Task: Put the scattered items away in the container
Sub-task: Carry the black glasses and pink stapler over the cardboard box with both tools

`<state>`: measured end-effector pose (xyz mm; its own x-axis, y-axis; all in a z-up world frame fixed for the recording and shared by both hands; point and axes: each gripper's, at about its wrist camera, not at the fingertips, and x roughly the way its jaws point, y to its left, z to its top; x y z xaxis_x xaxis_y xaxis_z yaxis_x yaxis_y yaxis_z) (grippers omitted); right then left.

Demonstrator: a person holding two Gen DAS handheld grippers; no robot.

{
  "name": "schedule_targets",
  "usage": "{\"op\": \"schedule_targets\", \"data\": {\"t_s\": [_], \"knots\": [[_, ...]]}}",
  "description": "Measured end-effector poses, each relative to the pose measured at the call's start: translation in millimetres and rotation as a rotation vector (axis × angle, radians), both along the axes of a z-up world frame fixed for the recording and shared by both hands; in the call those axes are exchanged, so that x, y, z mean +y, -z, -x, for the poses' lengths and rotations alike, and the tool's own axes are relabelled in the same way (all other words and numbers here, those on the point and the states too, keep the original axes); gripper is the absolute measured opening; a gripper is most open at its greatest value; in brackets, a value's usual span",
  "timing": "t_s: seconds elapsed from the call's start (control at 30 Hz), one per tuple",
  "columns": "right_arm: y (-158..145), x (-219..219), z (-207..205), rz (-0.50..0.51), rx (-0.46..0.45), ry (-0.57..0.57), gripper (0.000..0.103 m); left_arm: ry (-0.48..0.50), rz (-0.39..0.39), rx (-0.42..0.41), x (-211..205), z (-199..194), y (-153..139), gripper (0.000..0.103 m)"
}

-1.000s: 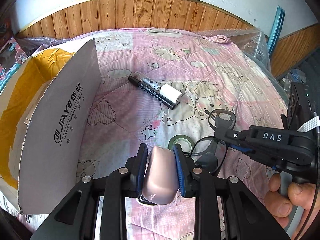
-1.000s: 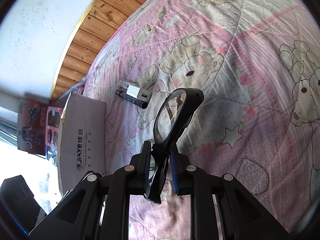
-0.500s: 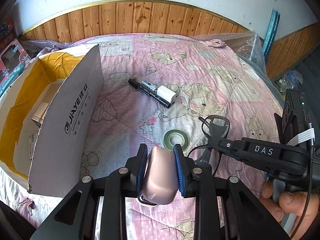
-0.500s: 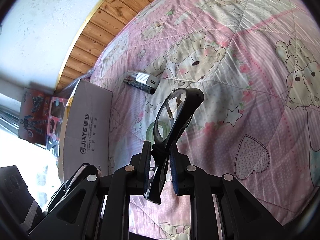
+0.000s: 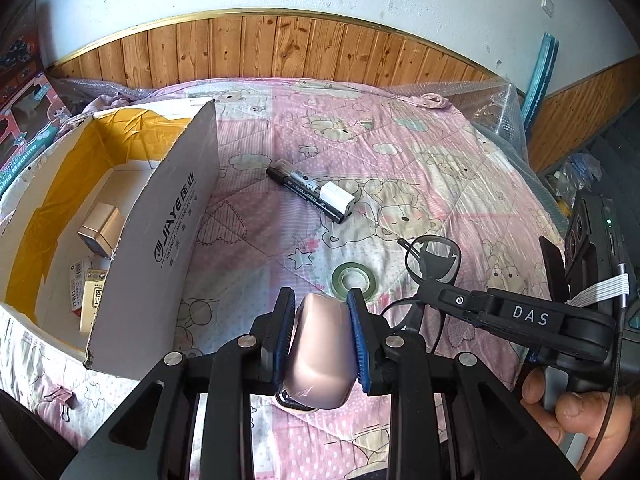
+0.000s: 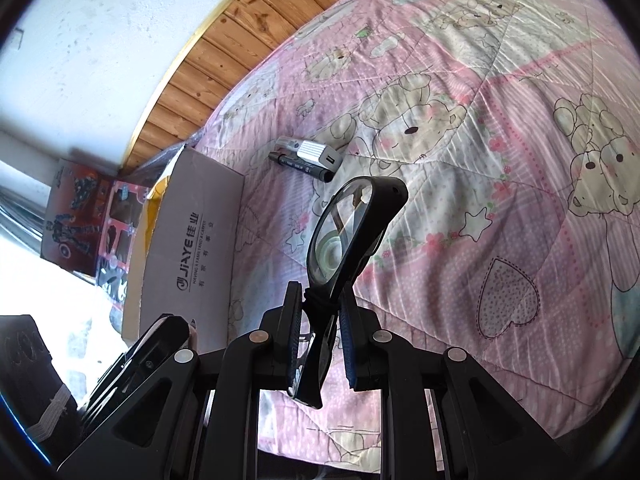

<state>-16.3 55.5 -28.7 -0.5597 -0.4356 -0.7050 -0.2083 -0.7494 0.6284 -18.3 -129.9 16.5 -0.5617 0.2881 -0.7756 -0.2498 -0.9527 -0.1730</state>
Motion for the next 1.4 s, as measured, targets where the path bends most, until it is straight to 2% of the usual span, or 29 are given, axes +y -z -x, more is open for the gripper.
{"op": "schedule_targets", "data": {"t_s": [1.1, 1.4], "knots": [[-39.9, -39.3, -17.5, -0.05, 0.077, -0.085, 0.019, -0.073, -0.094, 0.065, -37.9, -12.6, -41.5, 0.028], [-59.5, -56.6, -14.5, -0.081, 0.113, -0.119, 0.019, -0.098, -0.122, 0.076, -54.9, -10.2, -49.0, 0.028]]}}
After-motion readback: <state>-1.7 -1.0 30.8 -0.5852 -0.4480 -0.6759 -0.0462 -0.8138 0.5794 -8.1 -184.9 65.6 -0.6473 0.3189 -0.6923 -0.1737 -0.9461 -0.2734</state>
